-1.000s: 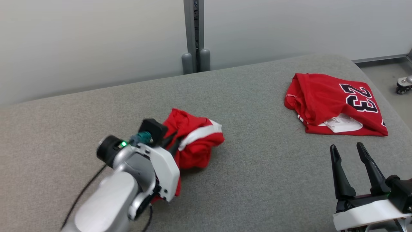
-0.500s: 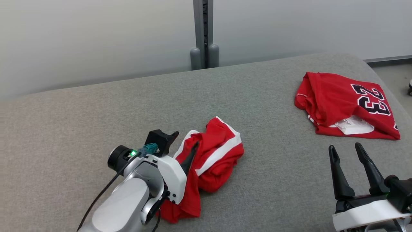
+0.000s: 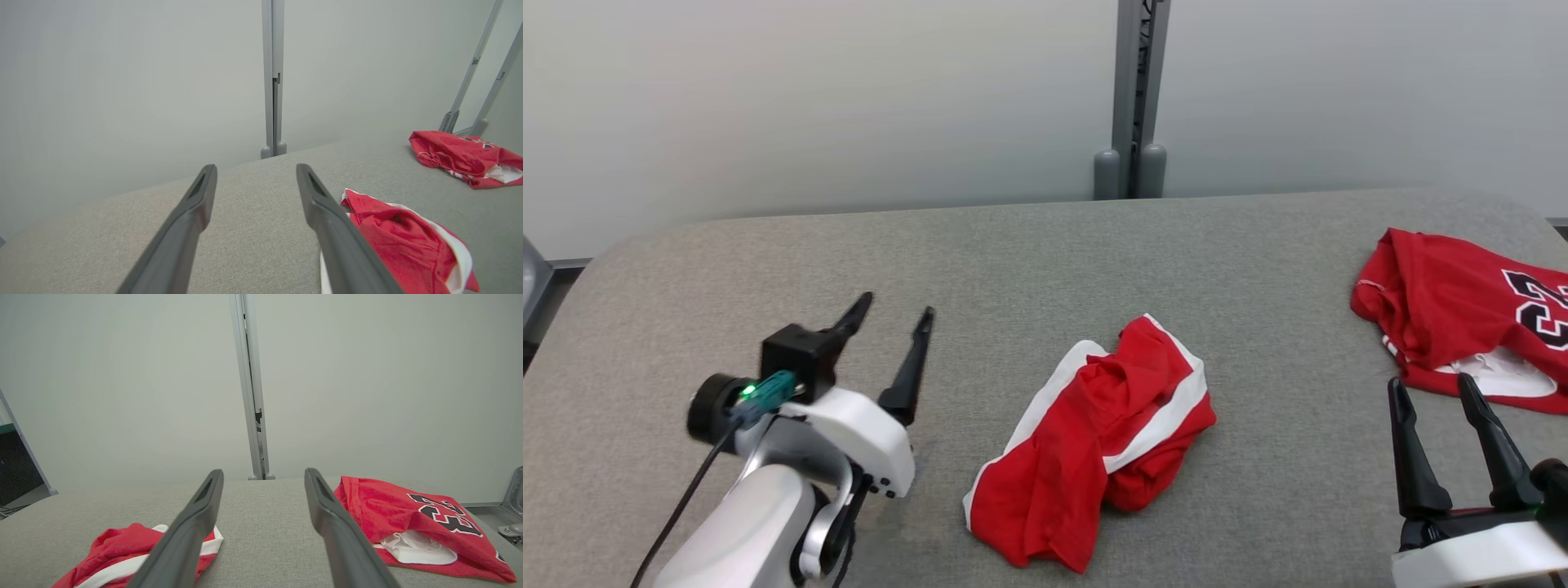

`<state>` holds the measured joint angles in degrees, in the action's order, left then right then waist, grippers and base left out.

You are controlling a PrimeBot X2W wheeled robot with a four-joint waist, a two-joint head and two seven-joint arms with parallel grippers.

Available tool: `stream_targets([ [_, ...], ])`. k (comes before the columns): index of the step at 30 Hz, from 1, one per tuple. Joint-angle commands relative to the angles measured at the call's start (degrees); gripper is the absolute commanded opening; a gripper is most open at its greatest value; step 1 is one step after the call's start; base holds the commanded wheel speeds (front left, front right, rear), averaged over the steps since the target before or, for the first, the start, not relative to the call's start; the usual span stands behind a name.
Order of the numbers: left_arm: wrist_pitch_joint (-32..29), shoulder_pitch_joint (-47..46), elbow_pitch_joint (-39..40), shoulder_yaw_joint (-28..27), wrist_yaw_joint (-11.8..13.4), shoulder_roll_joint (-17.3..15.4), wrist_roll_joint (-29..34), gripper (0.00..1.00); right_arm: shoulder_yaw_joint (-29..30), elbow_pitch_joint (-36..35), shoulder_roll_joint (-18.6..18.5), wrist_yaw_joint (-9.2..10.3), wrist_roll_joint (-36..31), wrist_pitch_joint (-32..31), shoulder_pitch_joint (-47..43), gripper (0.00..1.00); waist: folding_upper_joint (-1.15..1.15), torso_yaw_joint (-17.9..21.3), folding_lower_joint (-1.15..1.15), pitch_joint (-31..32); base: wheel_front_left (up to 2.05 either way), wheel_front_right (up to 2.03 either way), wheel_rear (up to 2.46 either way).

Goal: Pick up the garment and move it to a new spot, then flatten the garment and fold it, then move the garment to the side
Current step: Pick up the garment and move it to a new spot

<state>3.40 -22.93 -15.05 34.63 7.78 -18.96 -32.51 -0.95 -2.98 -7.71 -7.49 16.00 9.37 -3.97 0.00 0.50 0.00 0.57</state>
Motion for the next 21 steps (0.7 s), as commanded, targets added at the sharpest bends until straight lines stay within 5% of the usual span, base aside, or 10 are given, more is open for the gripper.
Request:
stream_targets([
  [1,0.9,1.6,1.5,-1.0,1.2,-0.7,-0.6,1.0,0.2,-0.3,-0.1,-0.03,-0.4,0.2,-0.7,1.0,0.0,-0.9,0.0,0.4,0.0,0.0,0.0],
  [13,9.0,15.0,11.1,-7.8,8.9,-3.0,-2.6,1.0,2.4,-1.9,0.9,-0.03,-0.9,0.6,-2.9,1.0,0.0,-3.1,0.0,1.0,0.0,0.0,0.0],
  [21,11.3,19.9,13.5,-7.4,7.8,-1.0,-1.6,1.0,2.5,-2.2,1.1,-0.03,-1.1,0.3,-3.7,1.0,0.0,-3.4,0.0,1.0,0.0,0.0,0.0],
])
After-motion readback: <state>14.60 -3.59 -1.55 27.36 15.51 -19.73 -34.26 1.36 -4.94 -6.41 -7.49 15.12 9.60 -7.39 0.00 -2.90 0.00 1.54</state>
